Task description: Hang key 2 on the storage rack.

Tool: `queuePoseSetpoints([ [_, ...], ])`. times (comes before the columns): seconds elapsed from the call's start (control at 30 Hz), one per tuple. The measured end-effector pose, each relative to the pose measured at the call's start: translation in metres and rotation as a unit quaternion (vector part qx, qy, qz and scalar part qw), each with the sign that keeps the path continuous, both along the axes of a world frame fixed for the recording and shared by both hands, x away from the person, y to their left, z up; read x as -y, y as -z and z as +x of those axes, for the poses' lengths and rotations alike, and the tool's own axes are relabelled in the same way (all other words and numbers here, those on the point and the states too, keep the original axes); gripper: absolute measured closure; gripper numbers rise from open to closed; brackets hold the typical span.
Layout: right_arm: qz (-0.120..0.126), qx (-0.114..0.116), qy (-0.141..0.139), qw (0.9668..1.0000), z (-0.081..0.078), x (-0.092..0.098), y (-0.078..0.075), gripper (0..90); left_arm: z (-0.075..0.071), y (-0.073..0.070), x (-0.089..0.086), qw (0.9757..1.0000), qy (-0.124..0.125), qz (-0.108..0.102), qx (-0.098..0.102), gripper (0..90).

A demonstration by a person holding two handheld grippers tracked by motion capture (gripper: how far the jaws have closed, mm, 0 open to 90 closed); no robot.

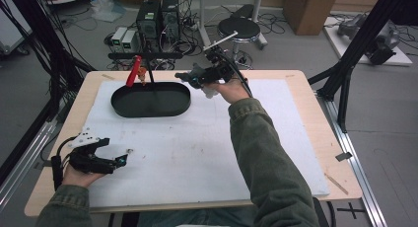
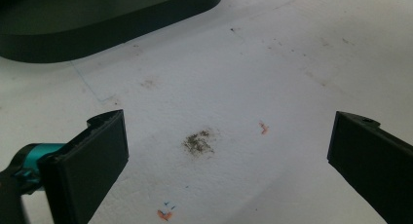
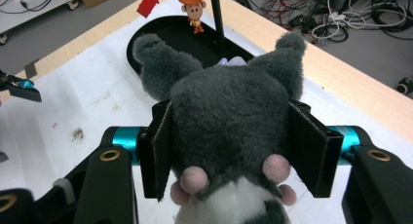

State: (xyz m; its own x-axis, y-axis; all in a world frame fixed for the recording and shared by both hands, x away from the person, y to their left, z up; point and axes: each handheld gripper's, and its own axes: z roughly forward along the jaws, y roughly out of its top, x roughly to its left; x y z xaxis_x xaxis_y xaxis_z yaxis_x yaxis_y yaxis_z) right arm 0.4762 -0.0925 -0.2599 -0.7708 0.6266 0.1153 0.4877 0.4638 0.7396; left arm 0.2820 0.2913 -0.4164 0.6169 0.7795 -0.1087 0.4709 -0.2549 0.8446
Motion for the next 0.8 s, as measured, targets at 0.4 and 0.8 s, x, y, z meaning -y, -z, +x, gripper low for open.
queuePoseSetpoints([
  [0.4,0.013,0.023,-0.001,0.9997,0.012,-0.021,-0.011,40.3,0.001,0.0,0.0,1.0,-0.001,-0.004,0.001,1.7],
  [0.8,0.038,0.047,0.016,0.998,0.029,-0.034,-0.015,40.3,0.001,0.0,-0.001,1.0,0.005,-0.005,0.001,1.7],
])
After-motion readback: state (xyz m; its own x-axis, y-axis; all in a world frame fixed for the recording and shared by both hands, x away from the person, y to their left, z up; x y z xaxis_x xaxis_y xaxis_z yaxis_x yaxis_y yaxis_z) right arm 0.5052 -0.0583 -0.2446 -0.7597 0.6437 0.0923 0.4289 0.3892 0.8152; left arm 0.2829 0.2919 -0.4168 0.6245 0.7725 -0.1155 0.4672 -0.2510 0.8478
